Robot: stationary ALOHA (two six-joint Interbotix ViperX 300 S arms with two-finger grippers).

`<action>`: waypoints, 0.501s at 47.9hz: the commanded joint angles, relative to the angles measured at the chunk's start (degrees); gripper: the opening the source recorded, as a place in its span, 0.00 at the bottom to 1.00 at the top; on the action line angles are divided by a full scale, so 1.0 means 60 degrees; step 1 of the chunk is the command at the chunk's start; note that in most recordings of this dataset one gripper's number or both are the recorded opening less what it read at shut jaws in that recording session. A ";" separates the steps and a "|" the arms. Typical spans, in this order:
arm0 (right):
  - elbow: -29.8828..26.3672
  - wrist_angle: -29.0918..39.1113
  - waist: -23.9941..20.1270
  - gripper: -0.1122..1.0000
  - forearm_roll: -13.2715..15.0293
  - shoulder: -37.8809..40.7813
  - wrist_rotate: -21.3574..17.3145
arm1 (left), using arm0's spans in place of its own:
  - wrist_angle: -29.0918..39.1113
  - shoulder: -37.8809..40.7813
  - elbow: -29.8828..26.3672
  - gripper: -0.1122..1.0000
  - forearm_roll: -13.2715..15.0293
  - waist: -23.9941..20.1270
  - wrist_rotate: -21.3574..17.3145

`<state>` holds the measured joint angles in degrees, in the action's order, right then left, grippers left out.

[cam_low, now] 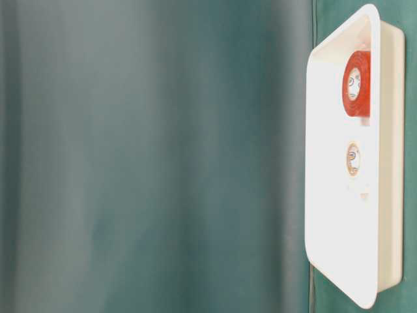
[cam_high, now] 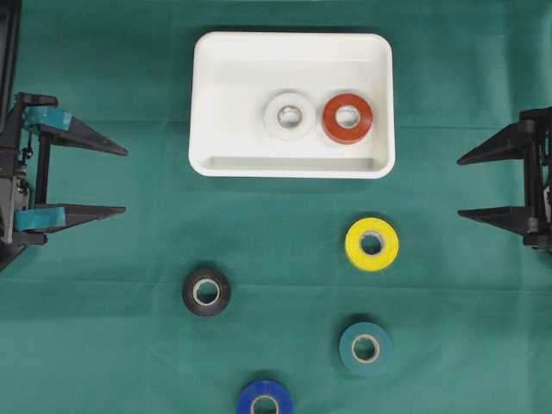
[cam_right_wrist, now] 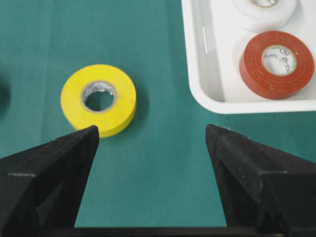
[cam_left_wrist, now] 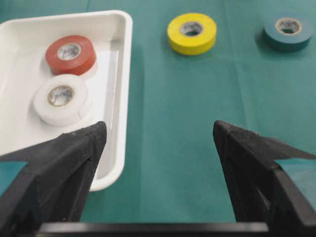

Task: Pick up the tape from a random location and place it into the white case.
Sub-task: 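Move the left gripper down toward the blue tape roll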

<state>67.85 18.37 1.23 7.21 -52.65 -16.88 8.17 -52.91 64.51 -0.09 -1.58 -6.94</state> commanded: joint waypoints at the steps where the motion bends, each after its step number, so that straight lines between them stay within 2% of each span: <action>1: -0.0161 -0.0073 -0.0015 0.84 -0.0015 0.0029 -0.0015 | -0.0044 0.0044 -0.0117 0.87 0.0015 0.0059 0.0029; 6: -0.0176 -0.0088 -0.0015 0.84 -0.0015 0.0029 -0.0015 | -0.0059 0.0044 -0.0117 0.87 0.0029 0.0322 0.0029; 15: -0.0234 -0.0088 -0.0015 0.84 -0.0015 0.0029 -0.0015 | -0.0044 0.0044 -0.0117 0.87 0.0044 0.1392 0.0117; 24: -0.0278 -0.0059 -0.0015 0.84 -0.0015 0.0029 -0.0015 | -0.0029 0.0044 -0.0117 0.87 0.0044 0.2300 0.0850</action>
<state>67.76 18.37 1.23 7.21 -52.65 -16.88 8.17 -52.91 64.51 0.00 10.02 -3.16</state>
